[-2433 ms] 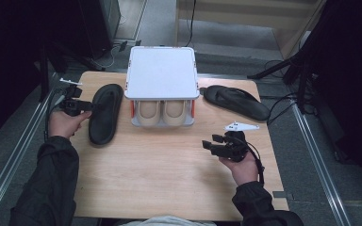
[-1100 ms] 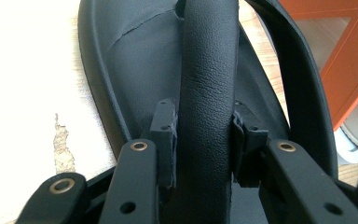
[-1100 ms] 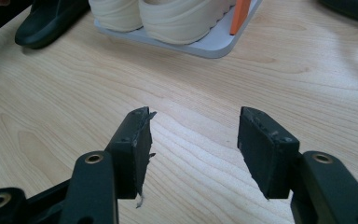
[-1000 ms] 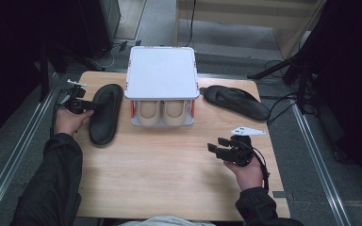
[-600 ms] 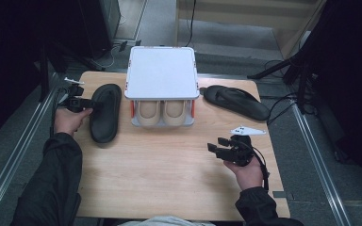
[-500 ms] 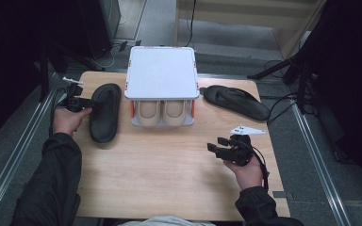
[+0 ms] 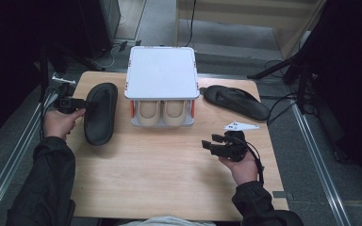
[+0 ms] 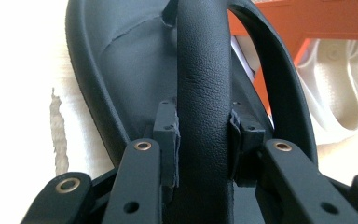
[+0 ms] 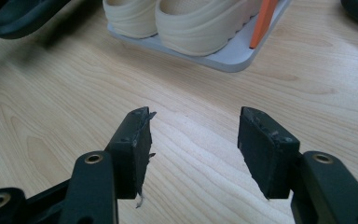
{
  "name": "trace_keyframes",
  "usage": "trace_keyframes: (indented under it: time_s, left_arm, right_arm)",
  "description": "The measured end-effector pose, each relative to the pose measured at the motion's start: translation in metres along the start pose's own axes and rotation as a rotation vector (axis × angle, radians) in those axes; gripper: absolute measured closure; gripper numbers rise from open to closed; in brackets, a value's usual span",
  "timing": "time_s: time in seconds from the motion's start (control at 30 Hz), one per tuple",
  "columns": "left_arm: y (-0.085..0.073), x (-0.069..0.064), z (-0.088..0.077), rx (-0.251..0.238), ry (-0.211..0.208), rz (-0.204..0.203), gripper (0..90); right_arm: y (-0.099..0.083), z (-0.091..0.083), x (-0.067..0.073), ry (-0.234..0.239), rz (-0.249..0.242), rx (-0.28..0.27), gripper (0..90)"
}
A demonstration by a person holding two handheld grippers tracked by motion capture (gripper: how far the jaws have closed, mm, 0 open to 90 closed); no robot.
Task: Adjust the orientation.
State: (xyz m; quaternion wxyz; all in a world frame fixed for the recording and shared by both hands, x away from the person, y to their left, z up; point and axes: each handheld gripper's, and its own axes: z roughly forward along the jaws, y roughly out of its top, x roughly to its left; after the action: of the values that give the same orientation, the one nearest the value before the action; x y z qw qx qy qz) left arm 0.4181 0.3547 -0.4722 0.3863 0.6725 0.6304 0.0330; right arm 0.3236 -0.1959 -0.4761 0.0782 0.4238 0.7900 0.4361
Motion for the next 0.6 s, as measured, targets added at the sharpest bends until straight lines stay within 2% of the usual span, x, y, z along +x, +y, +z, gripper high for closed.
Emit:
trace_keyframes:
  time_s: [0.17, 0.37, 0.43, 0.6]
  left_arm:
    - [-0.009, -0.007, -0.015, -0.011, -0.009, 0.007, 69.1]
    - [-0.027, -0.015, -0.032, -0.018, 0.001, 0.007, 69.1]
    - [-0.035, -0.022, -0.039, -0.009, -0.019, 0.006, 69.0]
    - [-0.044, -0.033, -0.048, -0.018, -0.028, 0.018, 69.1]
  right_arm:
    - [0.007, 0.004, -0.001, 0.011, -0.006, -0.005, 44.7]
    - [0.013, 0.008, -0.003, 0.022, -0.009, -0.015, 44.7]
    - [0.015, 0.009, -0.003, 0.024, -0.008, -0.015, 44.7]
    - [0.019, 0.011, -0.005, 0.029, -0.006, -0.022, 44.8]
